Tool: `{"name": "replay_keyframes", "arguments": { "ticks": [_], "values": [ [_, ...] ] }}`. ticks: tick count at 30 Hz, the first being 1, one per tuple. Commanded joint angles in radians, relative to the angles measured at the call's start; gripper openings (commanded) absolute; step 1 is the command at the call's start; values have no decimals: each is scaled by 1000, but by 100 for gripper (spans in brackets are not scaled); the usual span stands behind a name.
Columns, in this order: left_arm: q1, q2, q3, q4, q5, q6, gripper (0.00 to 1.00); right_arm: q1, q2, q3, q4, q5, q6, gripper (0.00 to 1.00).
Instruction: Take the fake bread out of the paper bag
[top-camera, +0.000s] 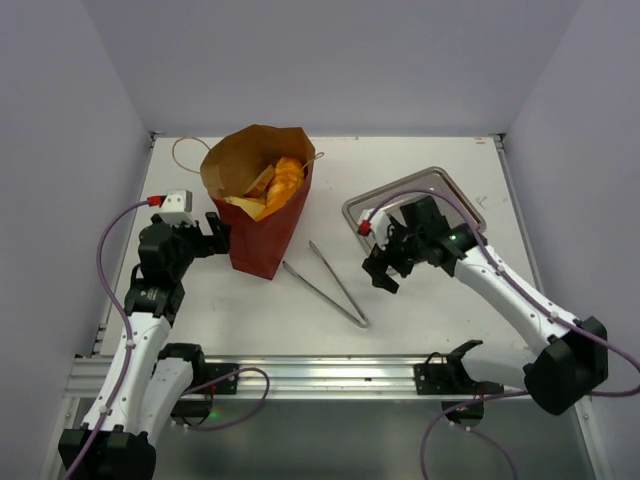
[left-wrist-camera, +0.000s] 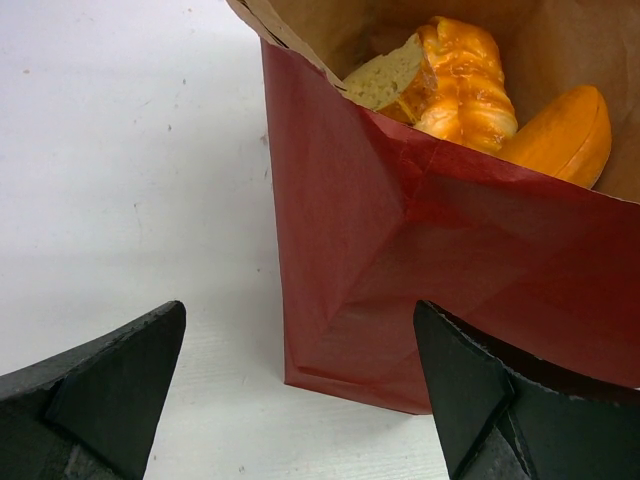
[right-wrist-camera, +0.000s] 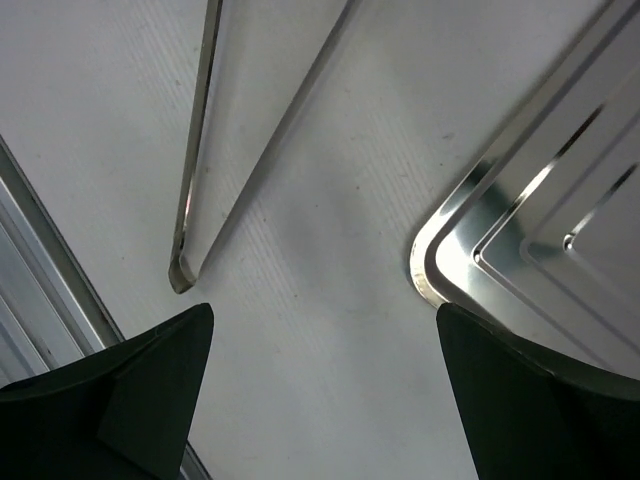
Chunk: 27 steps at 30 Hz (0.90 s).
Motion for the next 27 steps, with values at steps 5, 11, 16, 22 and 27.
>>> {"name": "replay_keyframes", "arguments": {
  "ticks": [5,11,16,22,27],
  "values": [
    [-6,3,15,52,-4,25,100,201,203,40,147,234,256,99],
    [-6,-3,14,52,-7,27,100,368,298,2,300,295,400,99],
    [-6,-9,15,52,-7,30,100,434,386,28,328,335,474,99],
    [-6,-18,17,52,0,30,100,466,522,83,300,435,503,99],
    [-6,-23,17,55,8,30,100,476,553,59,322,440,503,99]
  ]
}}
